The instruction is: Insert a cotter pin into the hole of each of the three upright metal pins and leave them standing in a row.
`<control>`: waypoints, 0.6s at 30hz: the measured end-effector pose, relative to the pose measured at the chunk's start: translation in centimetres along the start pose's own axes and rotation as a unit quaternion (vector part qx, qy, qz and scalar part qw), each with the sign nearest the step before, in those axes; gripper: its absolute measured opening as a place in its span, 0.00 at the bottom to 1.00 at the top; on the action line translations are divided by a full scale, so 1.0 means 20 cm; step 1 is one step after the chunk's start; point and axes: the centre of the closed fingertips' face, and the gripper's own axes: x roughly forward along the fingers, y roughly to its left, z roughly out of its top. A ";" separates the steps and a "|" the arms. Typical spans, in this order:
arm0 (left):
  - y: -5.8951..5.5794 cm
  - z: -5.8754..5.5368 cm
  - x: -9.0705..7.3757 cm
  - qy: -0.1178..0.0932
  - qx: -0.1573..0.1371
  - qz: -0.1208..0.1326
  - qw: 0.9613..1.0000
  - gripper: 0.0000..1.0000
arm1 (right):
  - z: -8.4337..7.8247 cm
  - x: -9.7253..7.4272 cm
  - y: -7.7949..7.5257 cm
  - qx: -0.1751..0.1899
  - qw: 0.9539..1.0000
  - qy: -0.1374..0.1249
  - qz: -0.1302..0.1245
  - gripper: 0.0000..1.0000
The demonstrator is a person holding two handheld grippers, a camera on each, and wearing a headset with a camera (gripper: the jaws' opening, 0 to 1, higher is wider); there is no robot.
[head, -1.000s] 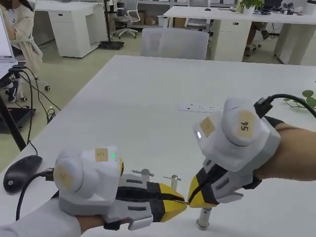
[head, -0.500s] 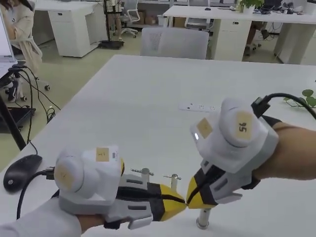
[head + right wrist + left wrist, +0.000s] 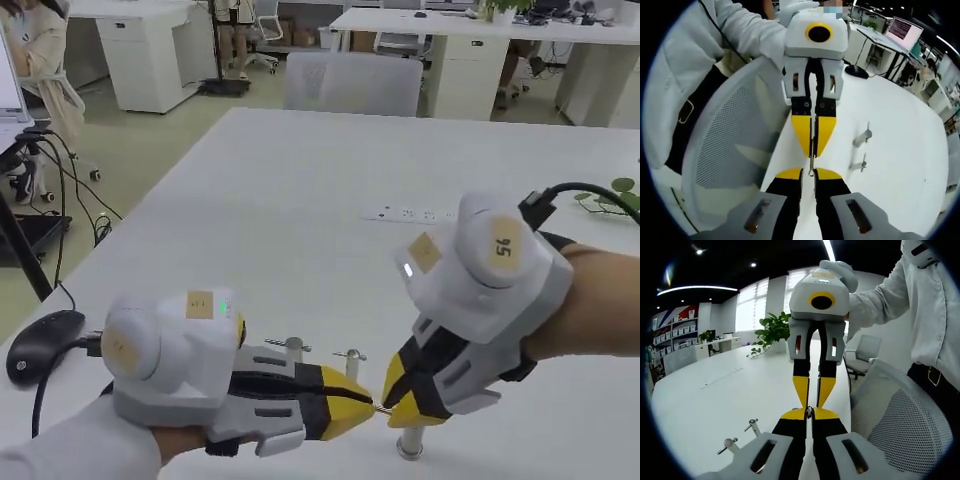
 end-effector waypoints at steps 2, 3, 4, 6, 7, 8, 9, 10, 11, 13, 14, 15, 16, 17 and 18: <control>-0.01 0.00 0.00 0.000 0.002 -0.004 1.000 0.00 | -0.01 -0.01 0.00 0.003 1.000 -0.003 0.004 0.11; -0.01 0.00 0.00 0.000 0.003 -0.005 1.000 0.00 | -0.01 -0.01 0.00 0.006 1.000 -0.005 0.007 0.11; -0.01 0.00 0.00 0.000 0.004 -0.005 1.000 0.00 | -0.01 -0.01 0.01 0.012 1.000 -0.007 0.012 0.12; -0.02 0.00 0.00 -0.001 0.007 -0.009 1.000 0.00 | -0.02 -0.01 0.02 0.020 0.999 -0.011 0.026 0.13; -0.03 0.00 0.00 -0.002 0.008 -0.014 1.000 0.00 | -0.02 -0.01 0.02 0.020 0.999 -0.015 0.030 0.14; -0.04 0.01 0.00 -0.003 0.012 -0.018 1.000 0.00 | -0.02 -0.01 0.03 0.024 0.999 -0.020 0.038 0.15; -0.04 0.01 0.00 -0.004 0.012 -0.022 1.000 0.00 | -0.02 -0.01 0.04 0.027 0.998 -0.022 0.044 0.15; -0.06 0.01 -0.01 -0.004 0.014 -0.028 1.000 0.00 | -0.02 -0.01 0.05 0.037 0.997 -0.026 0.056 0.15; -0.06 0.01 -0.01 -0.005 0.017 -0.032 0.999 0.00 | -0.03 0.00 0.05 0.038 0.997 -0.029 0.060 0.15; -0.08 0.01 -0.01 -0.002 0.029 -0.037 0.999 0.00 | -0.03 0.00 0.06 0.044 0.996 -0.035 0.074 0.15; -0.08 0.01 -0.01 -0.001 0.031 -0.041 0.999 0.00 | -0.03 0.00 0.08 0.044 0.995 -0.040 0.083 0.15; -0.09 0.01 -0.01 -0.001 0.035 -0.043 0.998 0.00 | -0.03 -0.01 0.10 0.048 0.993 -0.043 0.099 0.15; -0.09 0.01 -0.01 -0.001 0.036 -0.045 0.998 0.00 | -0.03 0.00 0.10 0.051 0.993 -0.043 0.102 0.15; -0.10 0.01 -0.01 -0.002 0.034 -0.047 0.998 0.00 | -0.03 0.00 0.10 0.050 0.992 -0.043 0.105 0.15; -0.10 0.01 -0.01 -0.002 0.036 -0.048 0.998 0.00 | -0.03 0.00 0.11 0.049 0.992 -0.042 0.108 0.15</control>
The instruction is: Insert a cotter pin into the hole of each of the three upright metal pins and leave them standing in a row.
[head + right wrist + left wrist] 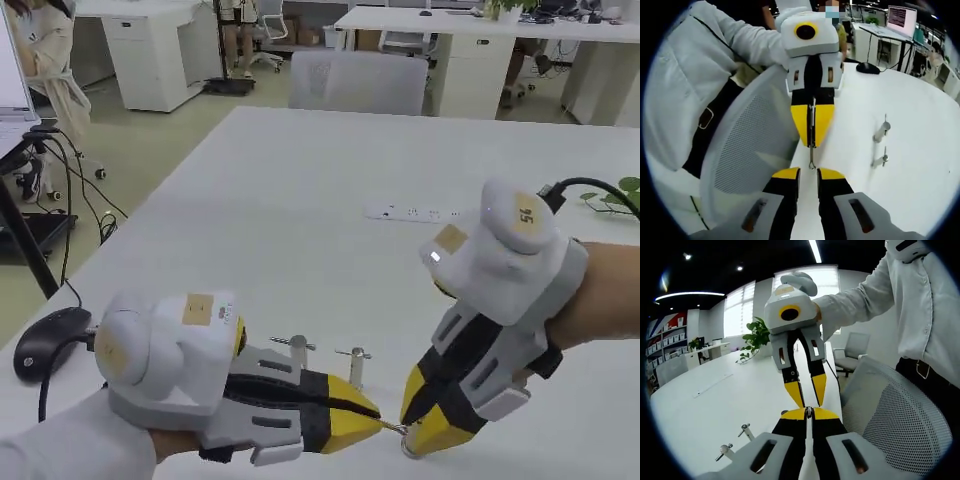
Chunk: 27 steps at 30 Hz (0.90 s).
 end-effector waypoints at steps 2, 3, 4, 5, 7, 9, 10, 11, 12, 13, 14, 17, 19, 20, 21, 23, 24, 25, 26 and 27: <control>-0.01 0.00 0.00 -0.001 0.001 -0.004 1.000 0.00 | -0.01 0.01 0.01 0.001 1.000 0.003 0.010 0.15; -0.01 0.01 0.00 -0.002 0.000 -0.008 1.000 0.00 | -0.01 0.01 0.01 -0.001 1.000 0.001 0.016 0.15; -0.02 0.01 0.00 -0.002 0.001 -0.009 1.000 0.00 | -0.01 0.01 0.02 0.001 1.000 -0.002 0.023 0.15; -0.02 0.01 0.01 -0.001 0.006 -0.013 1.000 0.00 | 0.00 0.01 0.03 0.007 0.999 -0.007 0.031 0.15; -0.03 0.01 0.01 0.000 0.009 -0.017 1.000 0.00 | 0.00 0.01 0.03 0.011 0.999 -0.015 0.044 0.15; -0.04 0.02 0.01 -0.002 0.011 -0.021 1.000 0.00 | 0.01 0.01 0.05 0.017 0.998 -0.022 0.058 0.15; -0.05 0.02 0.01 -0.001 0.014 -0.023 1.000 0.00 | 0.01 0.01 0.06 0.024 0.997 -0.025 0.069 0.15; -0.05 0.02 0.01 -0.001 0.014 -0.023 1.000 0.00 | 0.01 0.01 0.06 0.026 0.997 -0.026 0.073 0.15; -0.05 0.02 0.01 -0.002 0.015 -0.025 1.000 0.00 | 0.01 0.01 0.06 0.026 0.997 -0.026 0.074 0.14; -0.05 0.02 0.01 -0.001 0.016 -0.027 1.000 0.00 | 0.01 0.01 0.07 0.025 0.996 -0.025 0.079 0.14; -0.06 0.02 0.01 -0.001 0.017 -0.029 0.999 0.00 | 0.00 0.01 0.07 0.026 0.996 -0.025 0.083 0.14; -0.07 0.02 0.02 0.001 0.025 -0.035 0.999 0.00 | 0.01 0.02 0.08 0.024 0.995 -0.027 0.092 0.14; -0.08 0.02 0.02 0.002 0.027 -0.040 0.999 0.00 | 0.01 0.02 0.09 0.030 0.994 -0.030 0.101 0.13; -0.09 0.03 0.02 0.001 0.029 -0.043 0.999 0.00 | 0.01 0.02 0.09 0.031 0.994 -0.031 0.104 0.13; -0.09 0.03 0.02 0.001 0.030 -0.044 0.999 0.00 | 0.02 0.01 0.11 0.032 0.992 -0.033 0.114 0.12; -0.10 0.02 0.02 0.003 0.034 -0.048 0.998 0.00 | 0.02 0.01 0.12 0.036 0.991 -0.036 0.125 0.11; -0.10 0.02 0.02 0.003 0.034 -0.049 0.998 0.00 | 0.02 0.01 0.12 0.037 0.991 -0.034 0.126 0.11; -0.11 0.02 0.02 0.002 0.037 -0.052 0.998 0.00 | 0.02 0.01 0.12 0.037 0.990 -0.034 0.129 0.10; -0.11 0.02 0.02 0.003 0.037 -0.052 0.998 0.00 | 0.02 0.01 0.12 0.039 0.989 -0.037 0.134 0.10; -0.12 0.02 0.02 0.005 0.037 -0.054 0.998 0.00 | 0.02 0.01 0.13 0.042 0.989 -0.039 0.139 0.10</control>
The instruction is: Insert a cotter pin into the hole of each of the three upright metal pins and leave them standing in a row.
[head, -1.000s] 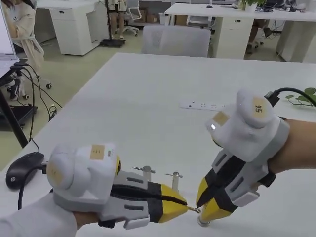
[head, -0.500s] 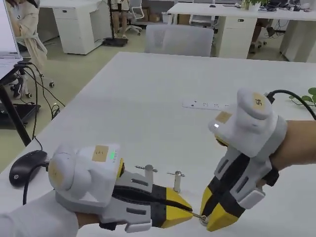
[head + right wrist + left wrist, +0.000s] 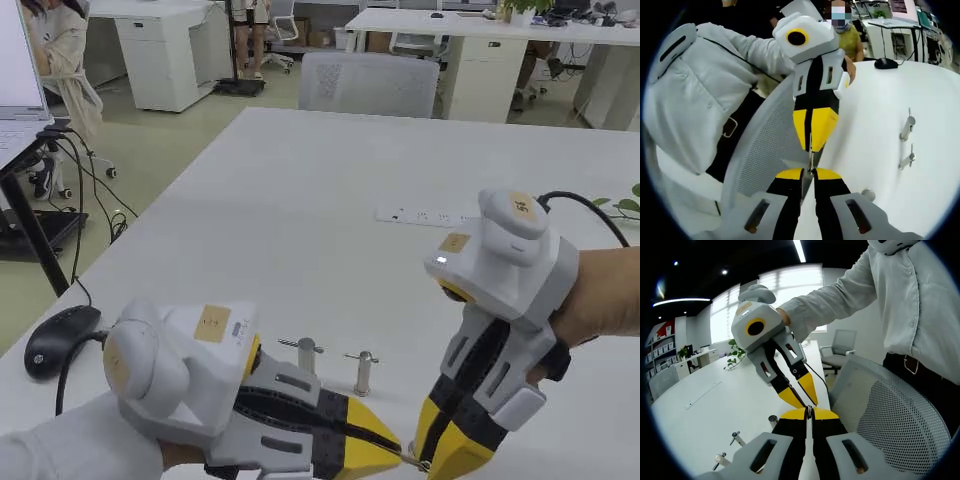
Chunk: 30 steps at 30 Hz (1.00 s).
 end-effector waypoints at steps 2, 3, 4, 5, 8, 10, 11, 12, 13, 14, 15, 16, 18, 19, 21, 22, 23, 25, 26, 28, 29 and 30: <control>-0.01 0.00 0.00 0.000 0.003 -0.003 1.000 0.00 | 0.00 0.00 0.01 0.004 1.000 -0.001 0.006 0.10; -0.01 0.00 0.00 0.001 0.003 -0.003 1.000 0.00 | 0.00 0.00 0.01 0.003 1.000 0.000 0.007 0.10; -0.01 0.00 0.00 0.001 0.004 -0.005 1.000 0.00 | 0.01 0.01 0.01 0.004 1.000 0.000 0.008 0.09; -0.01 0.00 0.01 0.002 0.004 -0.005 1.000 0.00 | 0.01 0.01 0.01 0.005 1.000 0.000 0.010 0.09; -0.02 -0.01 0.01 0.007 0.007 -0.008 1.000 0.00 | 0.01 0.01 0.01 0.011 1.000 0.004 0.013 0.07; -0.01 -0.01 0.01 0.007 0.004 -0.006 1.000 0.00 | 0.01 0.01 0.01 0.008 1.000 0.005 0.010 0.07; -0.01 -0.01 0.01 0.008 0.004 -0.005 1.000 0.00 | 0.01 0.01 0.01 0.000 1.000 0.007 0.003 0.07; -0.01 -0.02 0.01 0.008 0.003 -0.003 1.000 0.00 | 0.01 0.01 0.01 -0.004 1.000 0.008 -0.002 0.07; 0.00 -0.02 0.00 0.009 -0.001 -0.002 1.000 0.00 | 0.01 0.00 0.01 -0.010 1.000 0.011 -0.009 0.07; 0.00 -0.03 0.00 0.010 -0.006 -0.001 1.000 0.00 | 0.01 0.00 0.00 -0.021 0.999 0.015 -0.021 0.07; 0.01 -0.03 0.00 0.011 -0.010 0.002 1.000 0.01 | 0.01 0.00 0.00 -0.027 0.999 0.017 -0.026 0.07; 0.01 -0.04 0.00 0.011 -0.014 0.004 1.000 0.01 | 0.01 0.00 -0.01 -0.040 0.998 0.022 -0.043 0.07; 0.02 -0.04 0.00 0.007 -0.030 0.009 0.999 0.01 | 0.02 0.00 -0.01 -0.050 0.997 0.028 -0.058 0.07; 0.03 -0.04 0.00 0.007 -0.034 0.012 0.999 0.01 | 0.02 0.00 -0.02 -0.060 0.995 0.031 -0.068 0.05; 0.04 -0.06 0.00 0.011 -0.038 0.014 0.999 0.01 | 0.02 -0.01 -0.02 -0.063 0.994 0.035 -0.079 0.05; 0.04 -0.06 0.00 0.013 -0.038 0.015 0.999 0.01 | 0.02 -0.01 -0.03 -0.069 0.993 0.037 -0.086 0.05; 0.04 -0.06 0.00 0.014 -0.037 0.016 0.999 0.01 | 0.02 -0.01 -0.03 -0.071 0.993 0.038 -0.090 0.05; 0.05 -0.07 0.01 0.016 -0.039 0.018 0.999 0.01 | 0.02 -0.02 -0.05 -0.076 0.991 0.041 -0.101 0.05; 0.06 -0.07 0.01 0.017 -0.041 0.021 0.999 0.01 | 0.02 -0.02 -0.05 -0.078 0.990 0.043 -0.108 0.05; 0.07 -0.07 0.01 0.018 -0.044 0.026 0.999 0.01 | 0.02 -0.02 -0.06 -0.083 0.988 0.047 -0.118 0.05; 0.07 -0.07 0.01 0.018 -0.045 0.027 0.998 0.01 | 0.02 -0.02 -0.06 -0.085 0.987 0.050 -0.125 0.05; 0.07 -0.08 0.01 0.019 -0.045 0.029 0.998 0.01 | 0.02 -0.02 -0.07 -0.085 0.987 0.051 -0.129 0.05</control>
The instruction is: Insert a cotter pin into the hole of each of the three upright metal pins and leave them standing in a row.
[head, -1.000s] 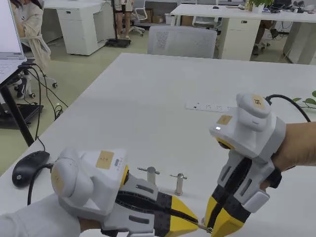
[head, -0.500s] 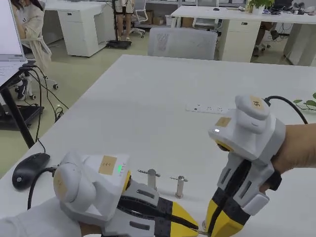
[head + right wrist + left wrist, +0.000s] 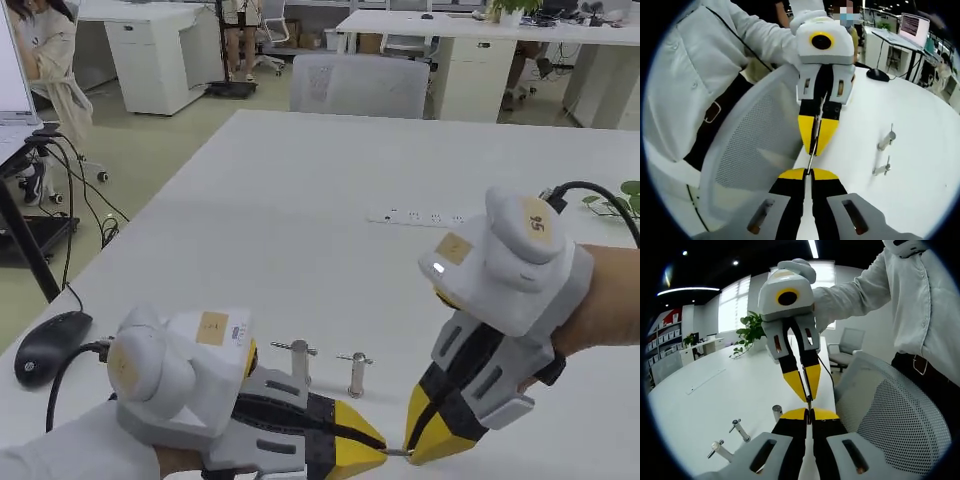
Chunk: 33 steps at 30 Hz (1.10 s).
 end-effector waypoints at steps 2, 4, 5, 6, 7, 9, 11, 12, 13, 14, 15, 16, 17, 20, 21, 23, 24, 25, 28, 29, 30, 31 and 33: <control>0.00 0.00 0.00 0.001 0.000 0.004 1.000 0.00 | 0.00 0.00 -0.01 -0.003 1.000 0.004 -0.013 0.05; 0.01 0.00 0.00 0.001 -0.002 0.008 1.000 0.00 | 0.00 0.00 -0.02 -0.004 1.000 0.007 -0.024 0.05; 0.02 0.00 0.00 0.000 -0.001 0.012 1.000 0.00 | -0.01 0.00 -0.03 -0.006 0.999 0.008 -0.032 0.05; 0.02 0.00 0.00 -0.001 -0.003 0.013 1.000 0.00 | 0.00 -0.01 -0.03 -0.006 0.999 0.008 -0.034 0.05; 0.02 0.00 -0.01 -0.003 -0.004 0.014 1.000 0.00 | 0.00 -0.01 -0.03 -0.006 0.999 0.007 -0.036 0.05; 0.02 0.01 -0.01 -0.007 -0.003 0.015 1.000 0.00 | 0.00 -0.01 -0.03 -0.004 0.999 0.005 -0.041 0.06; 0.02 0.02 -0.01 -0.009 0.000 0.014 1.000 0.00 | -0.01 -0.01 -0.03 -0.004 0.999 0.003 -0.043 0.06; 0.02 0.01 -0.01 -0.008 -0.001 0.014 1.000 0.00 | -0.01 -0.01 -0.03 -0.003 0.999 0.002 -0.043 0.06; 0.02 0.01 -0.01 -0.009 -0.001 0.013 1.000 0.00 | -0.01 -0.01 -0.04 -0.002 0.999 0.001 -0.044 0.06; 0.02 0.01 -0.01 -0.009 0.000 0.013 1.000 0.00 | -0.01 -0.01 -0.03 -0.001 0.999 0.000 -0.044 0.06; 0.01 0.02 -0.01 -0.010 0.001 0.012 1.000 0.00 | 0.00 -0.01 -0.03 0.000 0.999 -0.002 -0.042 0.06; 0.01 0.02 -0.01 -0.011 0.001 0.012 1.000 0.00 | -0.01 0.00 -0.03 0.002 0.999 -0.002 -0.042 0.06; 0.01 0.02 -0.01 -0.013 -0.001 0.011 1.000 0.00 | -0.01 0.00 -0.03 0.002 0.999 -0.002 -0.041 0.06; 0.01 0.02 0.00 -0.015 0.001 0.010 1.000 0.00 | -0.01 0.01 -0.03 0.004 0.999 -0.004 -0.042 0.06; 0.01 0.02 0.00 -0.014 0.001 0.009 1.000 0.00 | -0.01 0.02 -0.03 0.003 0.999 -0.004 -0.042 0.06; 0.01 0.02 0.00 -0.014 0.001 0.009 1.000 0.00 | -0.01 0.02 -0.03 0.005 0.999 -0.005 -0.043 0.06; 0.01 0.02 0.00 -0.014 0.001 0.009 1.000 0.00 | -0.01 0.01 -0.03 0.006 0.999 -0.007 -0.045 0.06; 0.01 0.02 -0.01 -0.015 0.000 0.010 1.000 0.00 | -0.01 0.01 -0.04 0.008 0.999 -0.008 -0.045 0.06; 0.01 0.02 -0.01 -0.018 -0.003 0.010 1.000 0.00 | -0.01 0.00 -0.04 0.009 0.999 -0.011 -0.050 0.05; 0.01 0.03 -0.01 -0.020 -0.005 0.008 1.000 0.00 | -0.01 0.00 -0.04 0.012 0.999 -0.011 -0.050 0.05; 0.01 0.03 0.00 -0.020 -0.006 0.007 1.000 0.00 | -0.01 0.00 -0.04 0.014 0.999 -0.010 -0.050 0.05; 0.01 0.03 0.00 -0.020 -0.005 0.008 1.000 0.00 | -0.02 0.00 -0.04 0.014 0.998 -0.008 -0.054 0.04; 0.01 0.02 0.00 -0.020 -0.003 0.008 1.000 0.00 | -0.02 0.00 -0.04 0.016 0.998 -0.005 -0.057 0.04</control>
